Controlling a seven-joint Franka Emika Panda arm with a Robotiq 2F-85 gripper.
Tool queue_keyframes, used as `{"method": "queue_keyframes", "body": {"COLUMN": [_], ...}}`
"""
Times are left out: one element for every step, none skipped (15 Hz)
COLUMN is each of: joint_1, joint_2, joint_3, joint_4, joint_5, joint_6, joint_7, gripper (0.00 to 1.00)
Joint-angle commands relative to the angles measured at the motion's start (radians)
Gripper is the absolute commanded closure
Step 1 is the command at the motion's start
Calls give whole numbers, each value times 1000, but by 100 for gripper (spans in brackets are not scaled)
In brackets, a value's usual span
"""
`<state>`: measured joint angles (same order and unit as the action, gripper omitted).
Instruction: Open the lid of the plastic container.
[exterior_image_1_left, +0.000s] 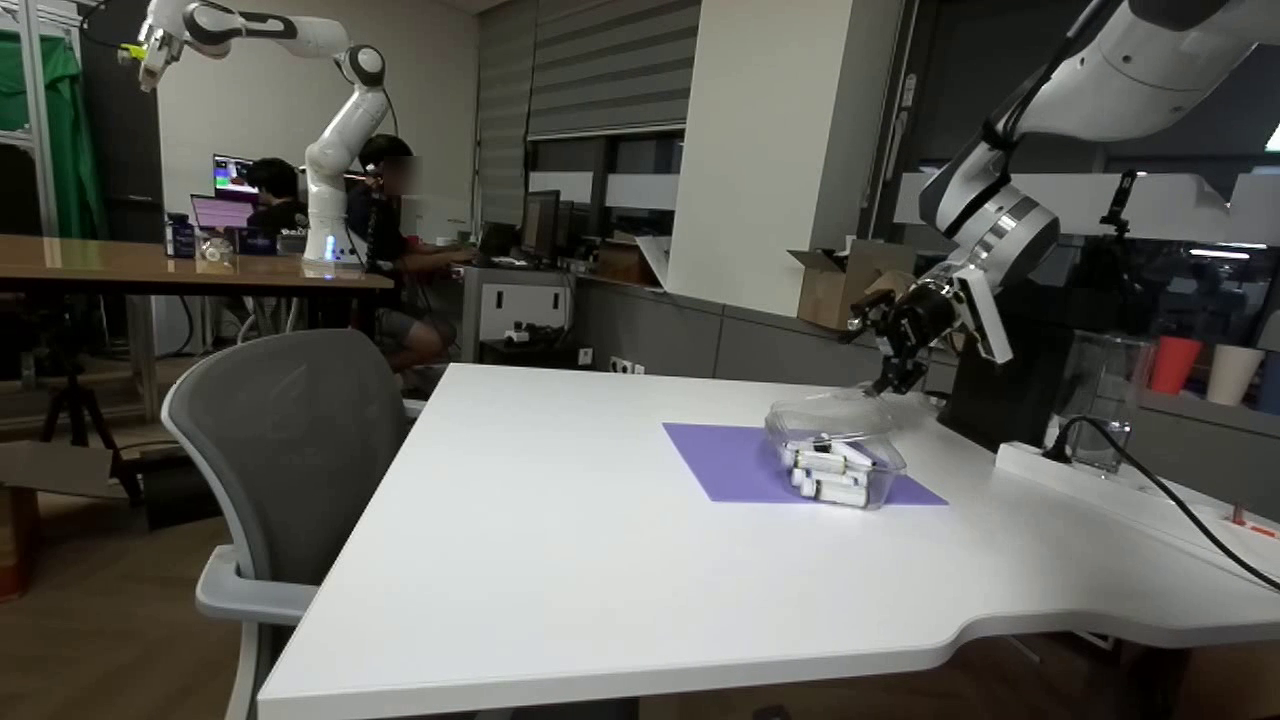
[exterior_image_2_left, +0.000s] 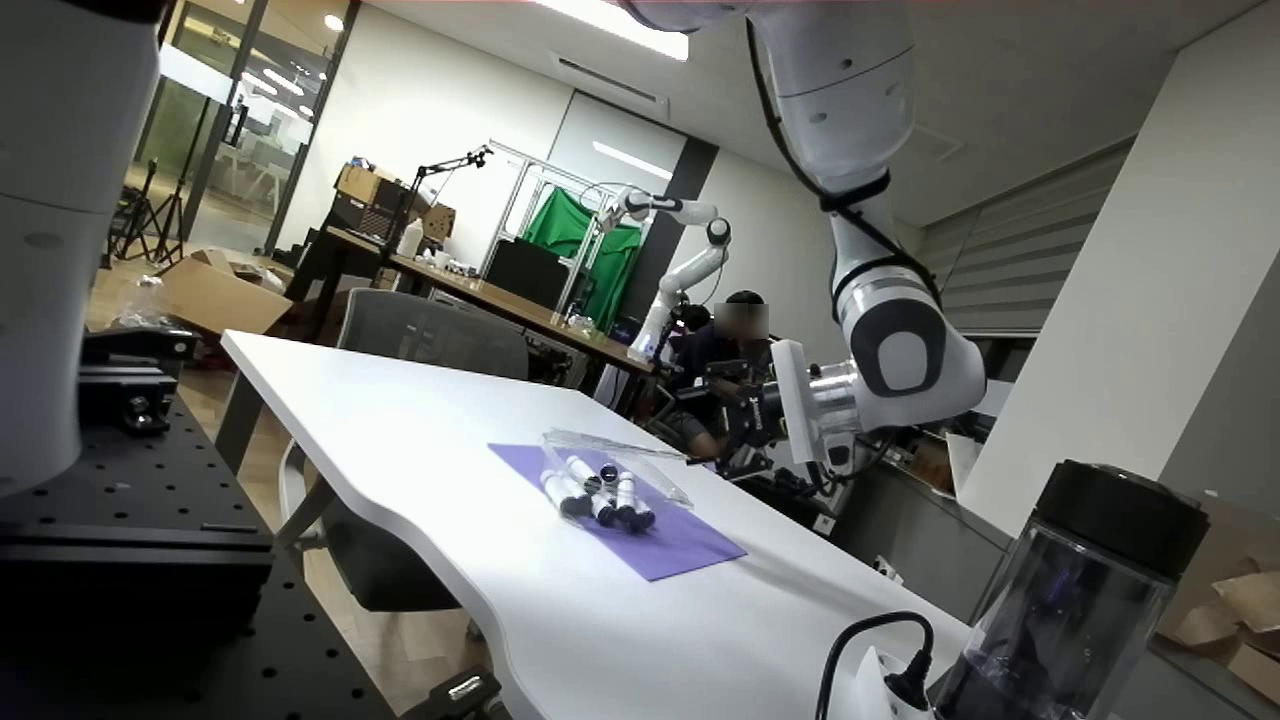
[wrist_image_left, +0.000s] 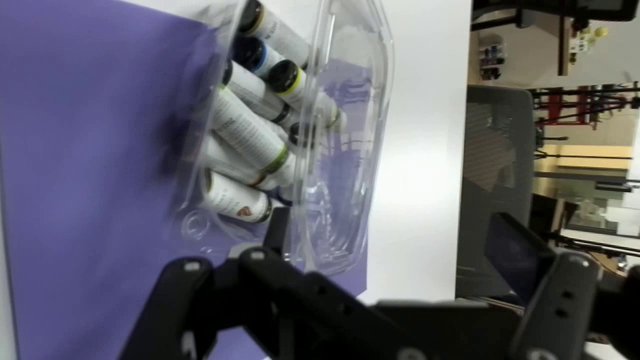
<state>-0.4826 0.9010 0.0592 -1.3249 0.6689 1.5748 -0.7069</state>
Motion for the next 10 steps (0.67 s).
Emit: {"method": "queue_keyframes", "body": {"joint_1": [-12,-13,-9,3,13,28,45,70,92,114], "joint_2": [39,42,39,28,26,25,27,28,29,31], "joint_3": [18,22,26,27,29,31,33,33,33,33], "joint_4": [107,128,144,145,153,156,158,152,145,141], "joint_5": [87,123,159,196,228,257,278,292,302,307], "joint_6": [-141,-184,-217,-232,-252,-263,-278,-285,-292,-298], "joint_7": [75,84,89,92,95,98,103,108,112,114], "gripper": [0,0,0,0,0,0,0,0,0,0]}}
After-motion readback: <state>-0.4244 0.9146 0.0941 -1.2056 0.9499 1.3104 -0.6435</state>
